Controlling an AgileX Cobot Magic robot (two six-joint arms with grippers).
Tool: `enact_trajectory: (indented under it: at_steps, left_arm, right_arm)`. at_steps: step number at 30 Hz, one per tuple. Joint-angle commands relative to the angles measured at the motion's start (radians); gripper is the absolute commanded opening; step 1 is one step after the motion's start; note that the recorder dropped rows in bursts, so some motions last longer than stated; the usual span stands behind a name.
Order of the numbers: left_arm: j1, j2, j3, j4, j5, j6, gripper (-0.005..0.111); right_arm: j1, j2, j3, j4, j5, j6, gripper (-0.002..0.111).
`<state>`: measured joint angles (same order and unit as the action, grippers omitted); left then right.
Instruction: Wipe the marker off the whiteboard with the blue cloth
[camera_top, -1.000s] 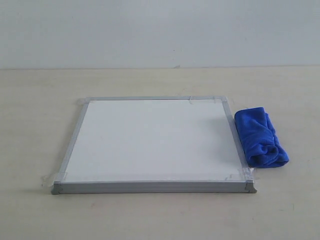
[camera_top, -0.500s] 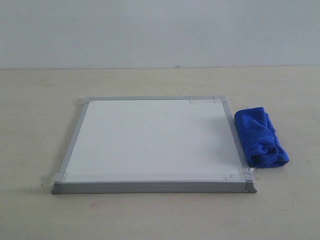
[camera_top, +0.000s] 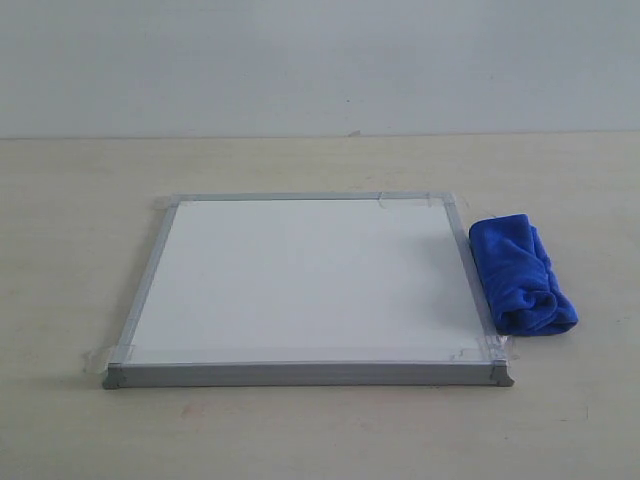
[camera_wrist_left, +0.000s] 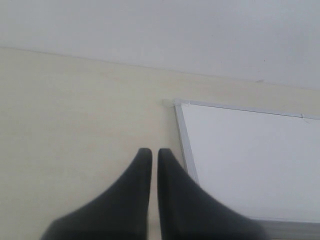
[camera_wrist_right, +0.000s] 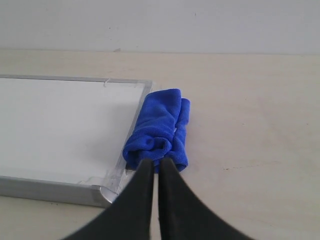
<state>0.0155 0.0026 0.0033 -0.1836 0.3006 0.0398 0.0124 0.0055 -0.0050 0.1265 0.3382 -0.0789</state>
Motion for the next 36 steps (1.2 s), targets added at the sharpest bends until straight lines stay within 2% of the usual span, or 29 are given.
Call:
enact_trajectory:
  at_steps: [1, 10, 28, 36]
  left_arm:
    - [0.003, -0.003, -0.003, 0.001, -0.012, 0.006, 0.004]
    - [0.003, -0.003, -0.003, 0.001, -0.012, 0.006, 0.004]
    - [0.003, -0.003, -0.003, 0.001, -0.012, 0.006, 0.004]
    - [0.003, -0.003, -0.003, 0.001, -0.012, 0.006, 0.004]
  right_arm:
    - [0.000, -0.006, 0.005, -0.021, 0.003, 0.002, 0.001]
    - [0.058, -0.006, 0.005, -0.036, 0.002, 0.003, 0.001]
    - [0.056, -0.006, 0.005, -0.096, 0.000, -0.009, 0.001]
    - [0.056, -0.006, 0.005, -0.096, 0.007, 0.051, 0.001]
